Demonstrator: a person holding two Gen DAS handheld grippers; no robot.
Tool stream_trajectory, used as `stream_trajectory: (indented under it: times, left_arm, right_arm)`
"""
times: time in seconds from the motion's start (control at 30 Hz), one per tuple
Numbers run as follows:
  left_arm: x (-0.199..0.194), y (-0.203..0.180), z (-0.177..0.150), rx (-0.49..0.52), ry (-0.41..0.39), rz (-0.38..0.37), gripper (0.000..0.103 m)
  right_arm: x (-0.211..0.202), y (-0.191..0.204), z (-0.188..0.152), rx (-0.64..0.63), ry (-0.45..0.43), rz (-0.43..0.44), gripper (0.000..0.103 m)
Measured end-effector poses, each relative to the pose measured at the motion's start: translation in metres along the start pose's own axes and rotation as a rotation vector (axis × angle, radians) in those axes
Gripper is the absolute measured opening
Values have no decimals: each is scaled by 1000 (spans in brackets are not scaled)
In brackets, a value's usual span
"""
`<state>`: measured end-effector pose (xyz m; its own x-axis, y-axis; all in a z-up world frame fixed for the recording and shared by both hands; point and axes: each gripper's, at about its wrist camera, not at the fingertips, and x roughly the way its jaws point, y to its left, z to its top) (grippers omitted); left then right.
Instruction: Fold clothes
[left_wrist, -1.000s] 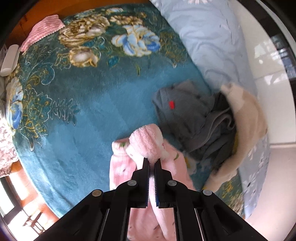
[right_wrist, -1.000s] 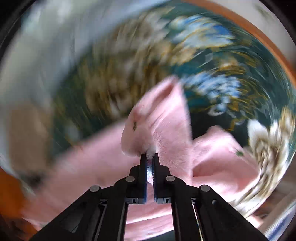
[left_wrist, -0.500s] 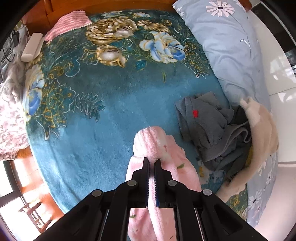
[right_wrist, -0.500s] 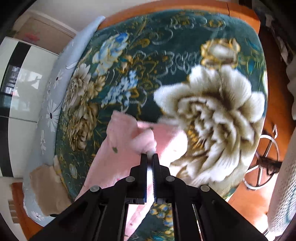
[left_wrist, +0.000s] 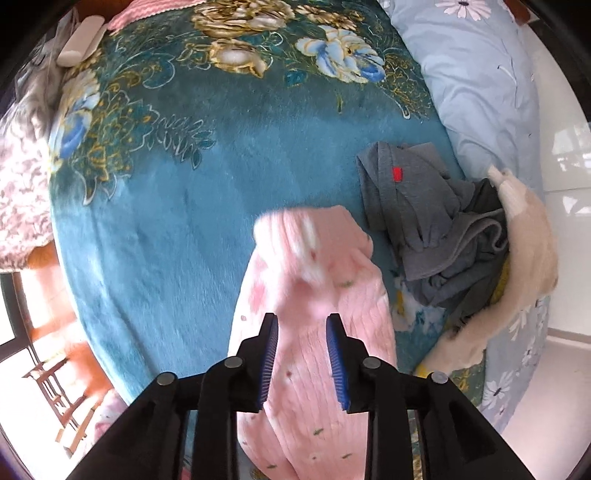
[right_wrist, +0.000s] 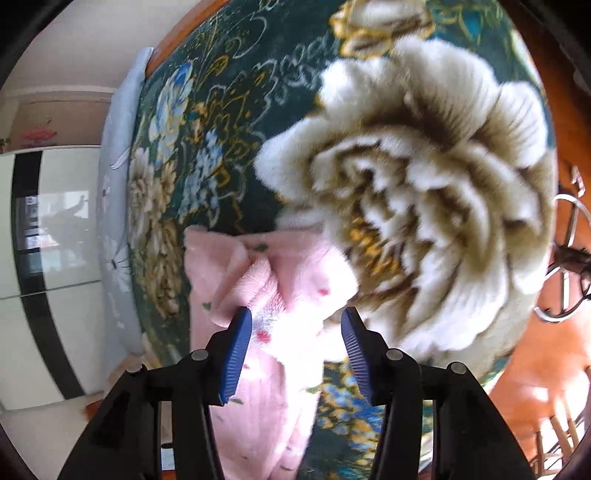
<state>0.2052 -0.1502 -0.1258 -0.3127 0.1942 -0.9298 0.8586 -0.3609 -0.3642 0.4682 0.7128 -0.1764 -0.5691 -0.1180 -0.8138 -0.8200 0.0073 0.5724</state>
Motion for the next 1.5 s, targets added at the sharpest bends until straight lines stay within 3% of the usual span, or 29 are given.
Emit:
stream_trajectory:
  times: [0.13, 0.2, 0.37, 0.43, 0.47, 0.53, 0.57, 0.6, 0.73, 0.93, 1.03, 1.1, 1.2, 1.27, 1.43, 1.5]
  left_arm:
    - [-5, -3, -11, -8, 12, -9, 37]
    - [-5, -12, -16, 19, 21, -11, 37]
    - [5, -48, -35, 101, 63, -42, 37]
    - [8, -65, -43, 148, 81, -51, 37]
    - [10, -72, -47, 165, 91, -59, 37]
    - [12, -86, -56, 197, 112, -77, 37]
    - [12, -91, -61, 209, 122, -86, 37]
    - [13, -95, -64, 219, 130, -93, 37]
    - [13, -108, -74, 246, 149, -113, 37]
    - [7, -107, -72, 250, 155, -145, 37]
    - [8, -95, -71, 240, 162, -145, 37]
    - [12, -80, -70, 212, 171, -125, 37]
    - [16, -53, -66, 160, 179, -96, 37]
    - [16, -39, -64, 136, 177, -82, 37]
    - [16, 0, -48, 52, 167, -81, 39]
    - [18, 15, -41, 13, 169, -94, 41]
  right_arm:
    - [-5, 0, -11, -20, 12, 59, 56]
    - [-6, 0, -16, -39, 14, 65, 69]
    - [12, -7, -1, -36, -14, -22, 70]
    - [19, -14, 7, 25, -35, 3, 70]
    - [25, -17, 10, 56, -36, 16, 68]
    - [32, -15, 12, 76, -46, 9, 51]
    - [33, -13, 10, 93, -51, 18, 33]
    - [33, -11, 9, 113, -56, 29, 25]
    - [26, 16, 15, 91, -66, 49, 16]
    - [-39, 141, 39, -275, -141, 213, 13]
    - [-54, 153, 64, -329, -224, 138, 13]
    - [-33, 141, 83, -323, -209, -18, 13]
    - [12, 123, 97, -267, -107, -159, 13]
    - [25, 125, 94, -297, -94, -253, 14]
    - [12, 149, 90, -377, -126, -314, 28]
    - [-6, 159, 84, -391, -174, -344, 29]
